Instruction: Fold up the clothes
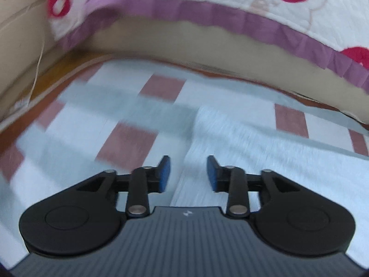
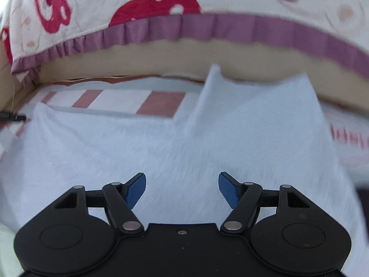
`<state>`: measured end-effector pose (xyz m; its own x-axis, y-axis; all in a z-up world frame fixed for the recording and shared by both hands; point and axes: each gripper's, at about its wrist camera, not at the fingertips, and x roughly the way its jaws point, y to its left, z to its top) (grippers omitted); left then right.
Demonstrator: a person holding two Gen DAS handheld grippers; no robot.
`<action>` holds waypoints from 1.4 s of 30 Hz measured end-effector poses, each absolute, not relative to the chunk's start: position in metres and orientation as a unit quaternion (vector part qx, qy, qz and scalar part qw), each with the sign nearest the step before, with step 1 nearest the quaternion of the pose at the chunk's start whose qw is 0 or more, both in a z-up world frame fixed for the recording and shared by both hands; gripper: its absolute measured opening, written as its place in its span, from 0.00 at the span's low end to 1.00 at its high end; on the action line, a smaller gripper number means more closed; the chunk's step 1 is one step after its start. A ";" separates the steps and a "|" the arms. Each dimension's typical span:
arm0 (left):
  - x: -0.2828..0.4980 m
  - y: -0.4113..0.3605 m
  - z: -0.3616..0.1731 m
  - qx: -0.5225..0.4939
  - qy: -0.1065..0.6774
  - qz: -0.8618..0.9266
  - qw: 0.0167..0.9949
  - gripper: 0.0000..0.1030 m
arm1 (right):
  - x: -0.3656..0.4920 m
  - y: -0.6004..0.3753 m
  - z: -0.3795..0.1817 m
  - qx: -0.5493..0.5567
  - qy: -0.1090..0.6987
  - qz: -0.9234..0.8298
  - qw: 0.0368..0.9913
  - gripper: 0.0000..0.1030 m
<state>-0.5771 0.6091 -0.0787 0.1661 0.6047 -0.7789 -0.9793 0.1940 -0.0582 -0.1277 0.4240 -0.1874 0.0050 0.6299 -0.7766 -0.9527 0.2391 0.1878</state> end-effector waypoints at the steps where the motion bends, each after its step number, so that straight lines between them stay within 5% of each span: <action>1: -0.586 0.602 -0.078 -0.305 0.316 0.558 0.704 0.40 | -0.128 0.416 -0.189 -0.199 0.409 0.573 0.682 0.72; 13: -0.631 0.550 -0.110 -0.365 0.312 0.446 0.756 0.49 | -0.115 0.322 -0.196 -0.230 0.402 0.513 0.723 0.74; 15: -0.628 0.552 -0.113 -0.367 0.308 0.448 0.755 0.39 | -0.122 0.318 -0.198 -0.246 0.386 0.521 0.720 0.77; 17: -0.623 0.552 -0.114 -0.352 0.319 0.461 0.750 0.07 | -0.123 0.315 -0.198 -0.244 0.384 0.523 0.721 0.80; 26: -0.638 0.515 -0.093 -0.323 0.288 0.487 0.759 0.06 | -0.123 0.313 -0.198 -0.242 0.375 0.535 0.718 0.82; 36: -0.624 0.515 -0.103 -0.206 0.420 0.551 0.691 0.00 | -0.113 0.295 -0.196 -0.279 0.383 0.522 0.709 0.85; 39: -0.658 0.522 -0.094 -0.299 0.376 0.550 0.683 0.00 | -0.099 0.277 -0.199 -0.264 0.407 0.499 0.718 0.89; 42: -0.642 0.521 -0.064 -0.287 0.341 0.526 0.725 0.02 | -0.086 0.265 -0.195 -0.244 0.425 0.478 0.729 0.86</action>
<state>-0.6422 0.5210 -0.0645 0.2148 0.5665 -0.7956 -0.9575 0.2825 -0.0574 -0.0855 0.2654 -0.1947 0.1816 0.4895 -0.8529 -0.9041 0.4243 0.0510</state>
